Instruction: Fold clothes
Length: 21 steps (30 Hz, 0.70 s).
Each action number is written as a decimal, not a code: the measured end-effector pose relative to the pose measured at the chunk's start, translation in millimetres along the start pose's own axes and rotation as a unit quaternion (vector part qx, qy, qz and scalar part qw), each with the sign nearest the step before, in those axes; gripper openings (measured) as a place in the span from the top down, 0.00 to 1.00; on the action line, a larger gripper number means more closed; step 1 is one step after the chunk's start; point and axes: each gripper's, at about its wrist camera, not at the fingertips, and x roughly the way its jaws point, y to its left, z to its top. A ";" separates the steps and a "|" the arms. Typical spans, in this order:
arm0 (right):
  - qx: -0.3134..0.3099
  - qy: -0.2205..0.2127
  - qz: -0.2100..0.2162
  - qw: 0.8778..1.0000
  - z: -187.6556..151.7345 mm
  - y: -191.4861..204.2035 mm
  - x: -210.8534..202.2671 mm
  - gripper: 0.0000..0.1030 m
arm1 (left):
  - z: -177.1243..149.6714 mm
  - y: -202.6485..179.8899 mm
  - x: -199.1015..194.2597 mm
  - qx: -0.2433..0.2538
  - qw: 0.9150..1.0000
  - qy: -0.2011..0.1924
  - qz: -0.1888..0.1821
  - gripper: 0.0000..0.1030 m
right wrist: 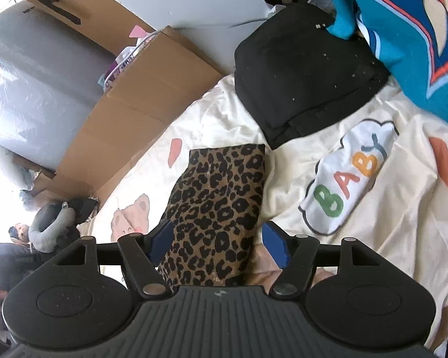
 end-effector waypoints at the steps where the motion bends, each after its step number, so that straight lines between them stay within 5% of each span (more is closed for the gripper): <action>1: 0.002 -0.001 -0.002 1.000 -2.9 -2.7 0.4 0.30 | 3.2 -4.6 1.6 0.006 1.000 0.001 0.001 0.29; 21: 0.020 0.014 -0.009 1.000 -30.6 -30.5 52.5 0.27 | 35.6 -69.1 90.4 0.068 0.996 0.048 -0.043 0.25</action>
